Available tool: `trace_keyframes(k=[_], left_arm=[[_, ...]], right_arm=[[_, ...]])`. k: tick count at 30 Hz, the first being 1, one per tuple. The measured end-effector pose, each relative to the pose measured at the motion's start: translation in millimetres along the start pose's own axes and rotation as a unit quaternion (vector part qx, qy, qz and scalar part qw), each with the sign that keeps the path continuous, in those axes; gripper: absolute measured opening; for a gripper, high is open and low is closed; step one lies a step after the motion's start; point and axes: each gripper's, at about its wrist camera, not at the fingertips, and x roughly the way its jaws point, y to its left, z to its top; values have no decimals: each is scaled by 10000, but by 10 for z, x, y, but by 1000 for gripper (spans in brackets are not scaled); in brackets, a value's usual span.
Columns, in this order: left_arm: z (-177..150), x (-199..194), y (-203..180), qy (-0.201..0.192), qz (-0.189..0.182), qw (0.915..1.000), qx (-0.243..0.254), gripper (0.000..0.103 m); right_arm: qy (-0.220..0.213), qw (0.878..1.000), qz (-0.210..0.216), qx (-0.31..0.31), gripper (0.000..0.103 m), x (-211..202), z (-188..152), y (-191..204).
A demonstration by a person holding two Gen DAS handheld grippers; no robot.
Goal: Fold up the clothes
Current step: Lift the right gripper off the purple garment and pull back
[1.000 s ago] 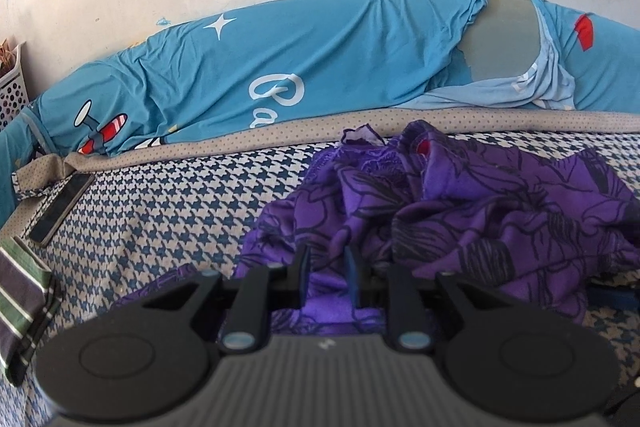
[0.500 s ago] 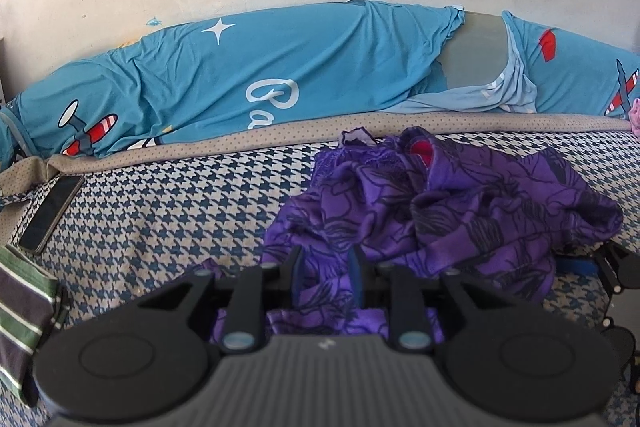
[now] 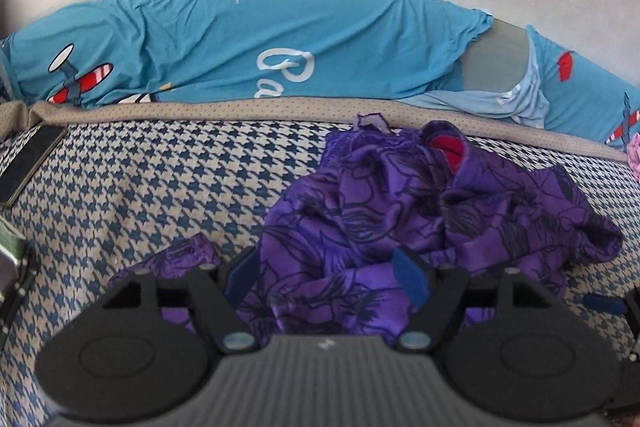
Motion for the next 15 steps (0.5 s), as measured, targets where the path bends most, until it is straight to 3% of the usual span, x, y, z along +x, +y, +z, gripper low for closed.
trace_keyframes(k=[3, 8, 15], left_arm=[[57, -41, 138, -106, -2, 9994, -323, 79], [76, -34, 193, -132, 139, 9992, -360, 83], [45, 52, 207, 29, 262, 9992, -309, 95]], right_arm=[[-389, 9982, -14, 452, 99, -241, 104, 8], [-1138, 9902, 165, 789, 99, -452, 347, 154], [-1213, 9895, 236, 749, 99, -285, 706, 462]])
